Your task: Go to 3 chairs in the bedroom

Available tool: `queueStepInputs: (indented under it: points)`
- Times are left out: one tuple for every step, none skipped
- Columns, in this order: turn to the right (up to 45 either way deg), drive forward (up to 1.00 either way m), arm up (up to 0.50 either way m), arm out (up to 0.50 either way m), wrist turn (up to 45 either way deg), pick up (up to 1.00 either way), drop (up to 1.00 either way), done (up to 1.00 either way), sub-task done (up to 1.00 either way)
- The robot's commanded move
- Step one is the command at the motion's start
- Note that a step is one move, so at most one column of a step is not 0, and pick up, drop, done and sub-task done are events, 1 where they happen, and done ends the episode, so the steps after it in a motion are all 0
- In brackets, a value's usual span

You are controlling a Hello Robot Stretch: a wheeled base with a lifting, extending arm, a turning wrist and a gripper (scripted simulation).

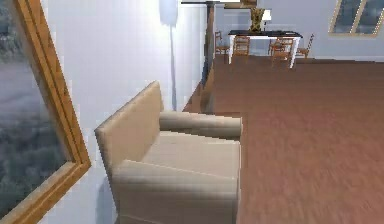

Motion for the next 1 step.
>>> queueStepInputs:
  points:
    - [45.0, 0.00, 0.00, 0.00, 0.0, 0.00, 0.00, 0.00, 0.00]
